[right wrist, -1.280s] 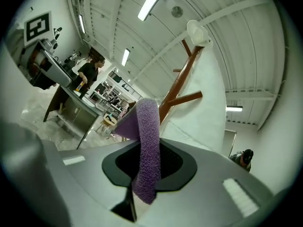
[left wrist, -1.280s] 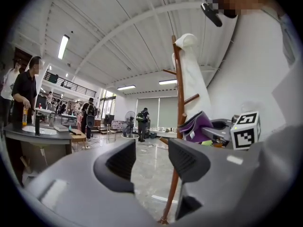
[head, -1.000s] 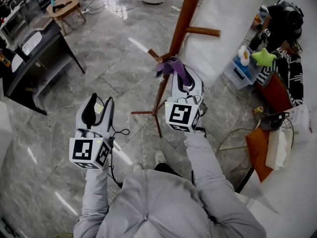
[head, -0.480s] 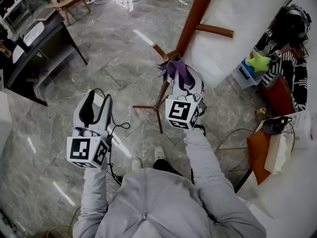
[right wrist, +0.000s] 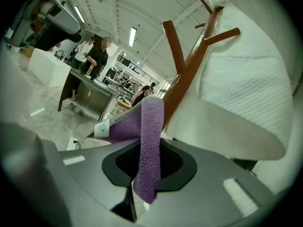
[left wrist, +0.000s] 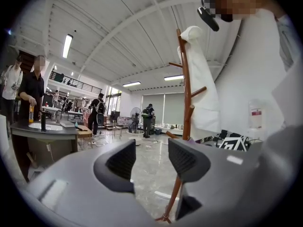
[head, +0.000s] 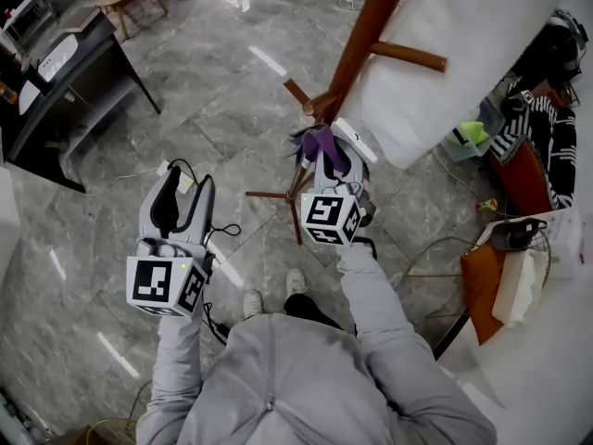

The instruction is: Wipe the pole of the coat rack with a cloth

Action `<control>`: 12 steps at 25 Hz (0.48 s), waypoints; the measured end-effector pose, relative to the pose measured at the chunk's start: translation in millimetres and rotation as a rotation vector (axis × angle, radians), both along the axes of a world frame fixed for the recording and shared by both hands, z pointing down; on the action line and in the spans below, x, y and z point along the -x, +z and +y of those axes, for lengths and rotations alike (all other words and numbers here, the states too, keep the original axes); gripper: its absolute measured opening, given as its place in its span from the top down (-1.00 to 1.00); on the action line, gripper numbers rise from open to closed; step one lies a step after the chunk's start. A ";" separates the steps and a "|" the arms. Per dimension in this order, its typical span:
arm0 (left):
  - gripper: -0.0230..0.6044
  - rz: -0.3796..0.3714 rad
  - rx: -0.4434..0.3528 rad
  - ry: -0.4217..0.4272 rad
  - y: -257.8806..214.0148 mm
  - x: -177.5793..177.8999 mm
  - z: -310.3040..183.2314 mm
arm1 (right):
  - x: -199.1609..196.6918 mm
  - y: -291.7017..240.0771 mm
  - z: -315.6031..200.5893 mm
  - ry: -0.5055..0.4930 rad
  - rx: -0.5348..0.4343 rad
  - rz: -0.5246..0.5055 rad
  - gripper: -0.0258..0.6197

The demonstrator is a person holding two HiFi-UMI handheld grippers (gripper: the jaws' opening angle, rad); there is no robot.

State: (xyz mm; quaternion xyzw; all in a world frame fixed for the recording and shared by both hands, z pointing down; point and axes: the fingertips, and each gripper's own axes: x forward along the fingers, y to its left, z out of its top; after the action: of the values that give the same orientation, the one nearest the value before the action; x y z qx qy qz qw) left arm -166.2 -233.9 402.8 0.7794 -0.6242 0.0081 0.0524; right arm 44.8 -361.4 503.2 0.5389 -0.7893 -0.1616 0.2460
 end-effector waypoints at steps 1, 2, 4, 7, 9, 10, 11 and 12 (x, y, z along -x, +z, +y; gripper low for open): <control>0.19 -0.001 -0.002 0.002 0.0 -1.3 -0.4 | -0.3 7.5 0.1 0.001 0.017 0.006 0.75; 0.19 -0.001 -0.003 0.003 -0.4 -2.2 -0.7 | -0.3 14.7 0.1 0.001 0.034 0.011 0.75; 0.19 -0.004 -0.009 0.004 -1.4 -2.8 -1.7 | 0.2 28.5 -0.7 0.002 0.067 0.020 0.75; 0.19 -0.008 -0.007 0.004 -2.9 -3.4 -2.2 | 0.6 47.9 -1.4 0.007 0.114 0.034 0.75; 0.19 -0.010 -0.002 0.004 -3.7 -3.0 -2.0 | 1.2 59.4 -1.5 0.010 0.143 0.043 0.75; 0.19 -0.011 0.000 0.004 -3.6 -2.5 -1.8 | 1.5 64.7 -1.5 0.011 0.157 0.050 0.75; 0.19 -0.011 0.001 0.003 -3.3 -1.9 -1.7 | 1.7 70.0 -1.4 0.011 0.170 0.059 0.75; 0.19 -0.010 0.001 0.003 -3.3 -1.4 -1.5 | 1.6 75.4 -1.2 0.010 0.185 0.070 0.75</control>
State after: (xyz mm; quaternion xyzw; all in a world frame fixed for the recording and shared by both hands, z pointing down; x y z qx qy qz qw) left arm -164.7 -235.4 399.6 0.7802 -0.6235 0.0125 0.0496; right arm 43.2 -362.6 578.5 0.5120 -0.7890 -0.1055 0.3227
